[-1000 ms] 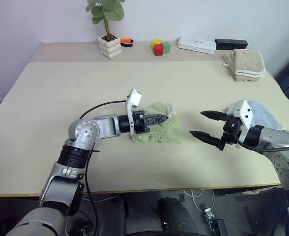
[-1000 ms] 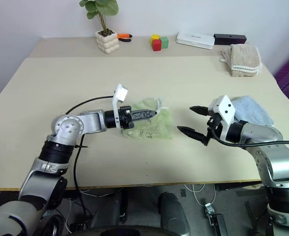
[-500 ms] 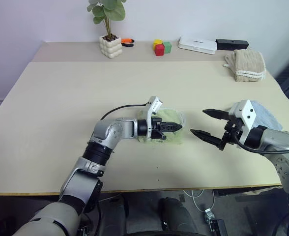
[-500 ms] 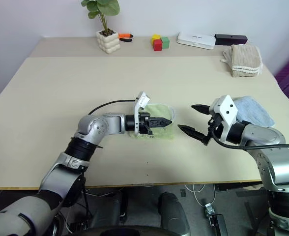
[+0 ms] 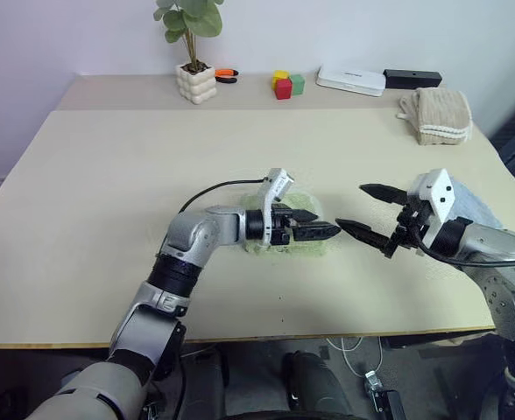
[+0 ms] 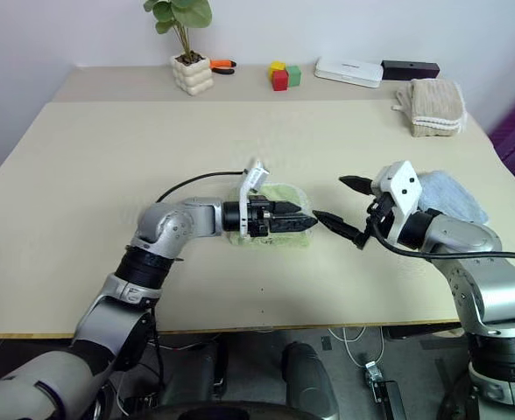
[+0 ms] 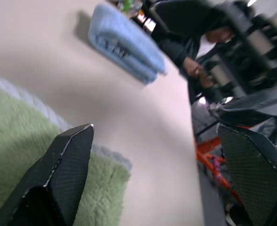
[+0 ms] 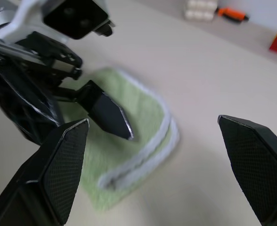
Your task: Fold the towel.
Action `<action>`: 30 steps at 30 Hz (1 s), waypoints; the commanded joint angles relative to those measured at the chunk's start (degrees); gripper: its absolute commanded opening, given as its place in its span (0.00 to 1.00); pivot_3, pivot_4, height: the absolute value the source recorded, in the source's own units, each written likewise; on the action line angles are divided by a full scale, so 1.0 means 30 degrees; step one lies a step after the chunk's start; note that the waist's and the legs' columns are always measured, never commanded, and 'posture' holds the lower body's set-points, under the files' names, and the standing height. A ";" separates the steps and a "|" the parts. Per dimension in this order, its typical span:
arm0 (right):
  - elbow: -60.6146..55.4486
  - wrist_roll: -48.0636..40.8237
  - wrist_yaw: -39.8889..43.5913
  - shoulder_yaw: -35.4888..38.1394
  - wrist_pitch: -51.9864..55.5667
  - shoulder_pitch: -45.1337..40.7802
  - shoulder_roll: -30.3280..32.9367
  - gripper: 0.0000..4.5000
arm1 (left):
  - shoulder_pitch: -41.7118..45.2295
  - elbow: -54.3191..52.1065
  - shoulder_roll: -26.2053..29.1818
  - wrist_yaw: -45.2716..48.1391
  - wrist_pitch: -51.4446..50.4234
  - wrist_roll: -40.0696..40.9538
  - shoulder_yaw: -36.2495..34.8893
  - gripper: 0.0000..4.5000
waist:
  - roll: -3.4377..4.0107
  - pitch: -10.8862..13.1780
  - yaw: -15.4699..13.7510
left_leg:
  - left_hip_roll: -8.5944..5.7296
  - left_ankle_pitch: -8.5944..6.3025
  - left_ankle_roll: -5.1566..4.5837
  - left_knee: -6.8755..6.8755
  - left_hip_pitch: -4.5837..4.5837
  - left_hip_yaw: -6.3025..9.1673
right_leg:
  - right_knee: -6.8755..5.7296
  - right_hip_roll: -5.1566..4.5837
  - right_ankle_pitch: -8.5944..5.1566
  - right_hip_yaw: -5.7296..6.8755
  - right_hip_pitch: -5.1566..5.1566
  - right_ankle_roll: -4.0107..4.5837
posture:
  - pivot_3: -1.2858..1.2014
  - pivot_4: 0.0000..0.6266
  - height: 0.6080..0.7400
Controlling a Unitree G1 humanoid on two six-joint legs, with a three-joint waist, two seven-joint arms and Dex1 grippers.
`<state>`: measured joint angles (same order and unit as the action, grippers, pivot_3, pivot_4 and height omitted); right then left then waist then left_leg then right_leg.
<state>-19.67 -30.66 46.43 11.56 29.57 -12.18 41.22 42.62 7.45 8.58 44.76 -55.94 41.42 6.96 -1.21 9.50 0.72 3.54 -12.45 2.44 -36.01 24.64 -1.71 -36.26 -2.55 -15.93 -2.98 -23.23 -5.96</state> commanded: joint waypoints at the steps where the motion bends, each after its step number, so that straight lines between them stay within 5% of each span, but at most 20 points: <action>1: 0.0367 -0.0095 -0.0724 0.0234 -0.0223 -0.0879 -0.0550 1.00 | 0.0377 -0.1883 0.0374 0.0065 -0.0791 0.1695 -0.1845 0.98 | 0.0002 -0.0001 -0.0039 | 0.0000 0.0000 0.0000 -0.0004 0.0000 0.0000 | -0.0002 -0.0001 0.0000 -0.0001 0.0004 -0.0003 | 0.52 0.24 1.00; 4: 0.1217 0.0747 -0.2080 0.0071 -0.0760 -0.1984 -0.1431 1.00 | 0.0791 -0.1331 0.0766 -0.1133 -0.0680 0.2128 -0.3860 0.98 | 0.0002 -0.0002 -0.0020 | -0.0003 0.0001 -0.0001 -0.0042 -0.0005 0.0000 | -0.0028 -0.0005 0.0005 0.0000 0.0013 -0.0015 | 0.52 0.24 1.00; 7: 0.2056 0.1671 -0.4373 -0.0308 -0.0446 -0.2938 -0.2823 0.81 | 0.1245 0.0114 0.0791 -0.2939 0.0137 0.2010 -0.5840 0.79 | 0.0002 -0.0001 -0.0018 | -0.0001 0.0003 -0.0003 -0.0048 -0.0012 0.0003 | -0.0046 0.0001 0.0013 0.0000 0.0012 -0.0029 | 0.52 0.24 1.00; 14: 0.1429 0.3397 -0.9845 -0.2020 0.0142 -0.3954 -0.7873 0.03 | 0.0584 0.1484 -0.0347 -0.5747 0.3817 -0.0323 -0.6401 0.01 | 0.0005 -0.0001 -0.0058 | -0.0002 0.0006 0.0002 -0.0023 -0.0005 -0.0001 | -0.0069 -0.0003 0.0053 0.0002 -0.0008 -0.0105 | 0.52 0.24 1.00; 30: 0.1555 0.6739 -1.5249 -0.4275 -0.0330 -0.2199 -1.2971 0.01 | -0.2434 -0.0245 -0.3354 -0.7757 0.6117 -0.3869 -0.2435 0.00 | 0.0009 -0.0004 0.0083 | -0.0003 0.0007 0.0004 -0.0016 0.0000 -0.0013 | -0.0116 -0.0004 0.0056 -0.0007 -0.0045 -0.0108 | 0.52 0.24 1.00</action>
<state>-13.34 -11.04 1.66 -0.95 30.35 -17.92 3.29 35.44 8.85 -1.39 21.33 -39.22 31.12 -1.42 -1.18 9.49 0.97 3.53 -12.43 2.45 -36.09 24.64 -1.75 -36.68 -2.55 -15.76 -3.00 -23.38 -6.28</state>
